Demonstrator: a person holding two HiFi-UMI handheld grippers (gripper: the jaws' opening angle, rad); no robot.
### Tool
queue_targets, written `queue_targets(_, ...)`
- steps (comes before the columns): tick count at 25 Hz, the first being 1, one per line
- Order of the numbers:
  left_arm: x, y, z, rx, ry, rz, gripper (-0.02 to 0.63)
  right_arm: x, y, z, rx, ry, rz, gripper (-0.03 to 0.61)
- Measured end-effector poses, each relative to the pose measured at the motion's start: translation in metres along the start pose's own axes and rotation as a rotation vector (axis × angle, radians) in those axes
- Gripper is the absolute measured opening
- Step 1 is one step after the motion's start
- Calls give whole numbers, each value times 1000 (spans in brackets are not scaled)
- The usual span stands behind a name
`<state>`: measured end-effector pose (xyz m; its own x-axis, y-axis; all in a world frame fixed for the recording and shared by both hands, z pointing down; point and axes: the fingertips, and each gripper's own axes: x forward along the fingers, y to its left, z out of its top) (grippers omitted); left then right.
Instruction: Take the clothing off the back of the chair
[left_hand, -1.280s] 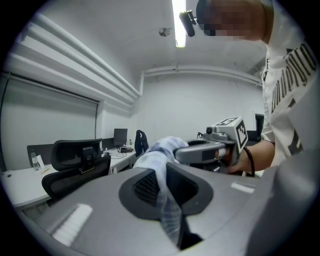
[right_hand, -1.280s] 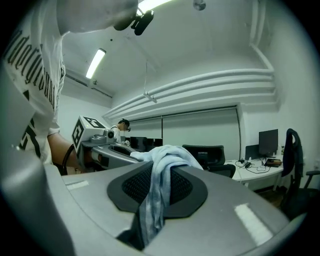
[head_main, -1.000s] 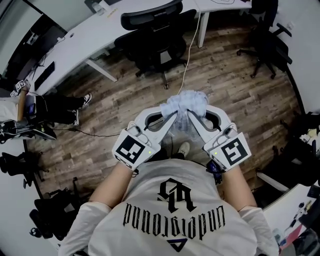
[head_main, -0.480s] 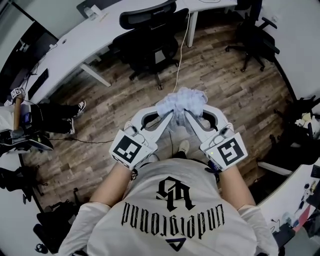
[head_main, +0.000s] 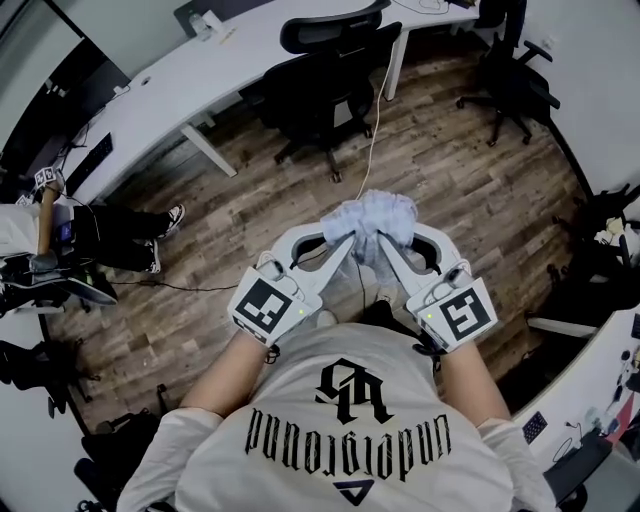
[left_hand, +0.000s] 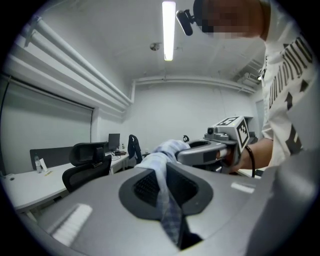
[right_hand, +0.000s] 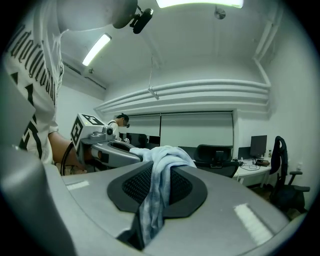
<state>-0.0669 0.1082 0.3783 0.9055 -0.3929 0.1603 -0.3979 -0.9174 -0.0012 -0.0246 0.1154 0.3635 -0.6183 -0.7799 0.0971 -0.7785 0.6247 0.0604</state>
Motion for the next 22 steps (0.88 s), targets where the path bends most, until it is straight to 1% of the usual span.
queue_targets(4, -33, -1, -6, 11, -7, -9, 72, 7, 34, -1, 12, 13, -14, 60)
queue_targets(9, -61, -1, -11, 9, -13, -14, 72, 14, 60, 8, -23, -17, -25, 60)
queue_targets(12, -71, 1, -12, 27, -30, -17, 72, 17, 69, 10, -27, -13, -30, 60)
queue_targets(18, -89, 8, -9, 10, -35, -9, 72, 29, 84, 18, -42, -11, -27, 60)
queue_targets(22, -97, 8, -12, 11, -38, -9, 72, 32, 93, 17, -43, -4, -24, 60)
